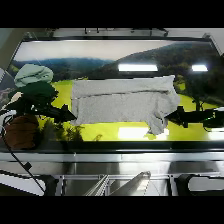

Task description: Fold the shirts.

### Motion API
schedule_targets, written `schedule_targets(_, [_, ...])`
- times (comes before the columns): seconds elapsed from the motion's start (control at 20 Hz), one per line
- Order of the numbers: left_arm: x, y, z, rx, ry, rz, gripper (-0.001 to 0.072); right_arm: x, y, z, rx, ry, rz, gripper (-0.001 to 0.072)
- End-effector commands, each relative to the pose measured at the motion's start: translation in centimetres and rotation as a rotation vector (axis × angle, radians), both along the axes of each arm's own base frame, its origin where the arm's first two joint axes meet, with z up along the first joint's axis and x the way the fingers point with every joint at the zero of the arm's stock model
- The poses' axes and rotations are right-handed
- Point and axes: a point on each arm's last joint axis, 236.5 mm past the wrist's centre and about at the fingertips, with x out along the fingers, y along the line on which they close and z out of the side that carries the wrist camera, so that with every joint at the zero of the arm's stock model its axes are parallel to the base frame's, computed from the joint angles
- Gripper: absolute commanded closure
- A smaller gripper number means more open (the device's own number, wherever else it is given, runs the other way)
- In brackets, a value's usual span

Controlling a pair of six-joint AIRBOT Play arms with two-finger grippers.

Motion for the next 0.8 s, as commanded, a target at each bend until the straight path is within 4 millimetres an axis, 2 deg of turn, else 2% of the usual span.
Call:
schedule_targets(0.0, [0.1,-0.1,0.2,-0.008,0.0,0.005,0.0681,0.2,1.6,1.8,0.07,-0.038,0.035,0.0696])
schedule_targets(0.1, [-0.2,0.1,1.1,-0.039,0.015,-0.008,0.0681,-0.5,1.6,3.6,0.107,-0.062,0.067,0.0694])
schedule_targets(0.15, [-0.4,0.5,2.1,-0.068,0.031,-0.014,0.0682,-0.9,1.0,4.8,0.113,-0.079,0.066,0.0694])
schedule_targets(0.3, [0.4,3.6,5.0,-0.115,0.057,0.045,0.0687,-1.8,-3.0,8.7,0.086,-0.157,-0.007,0.0694])
schedule_targets(0.4, [1.0,5.5,6.1,-0.106,0.03,0.1,0.0687,-2.0,-5.8,10.4,0.039,-0.203,-0.088,0.0695])
schedule_targets(0.45, [1.0,6.0,6.4,-0.105,0.025,0.109,0.0687,-2.0,-6.4,10.8,0.026,-0.217,-0.105,0.0694])
schedule_targets(0.55, [0.5,6.4,7.0,-0.124,0.034,0.107,0.0687,-1.9,-6.3,11.4,0.035,-0.233,-0.109,0.0694])
schedule_targets(0.75, [-0.5,7.5,6.6,-0.1,0.06,0.098,0.0687,-1.3,-5.9,11.8,0.048,-0.25,-0.114,0.0694])
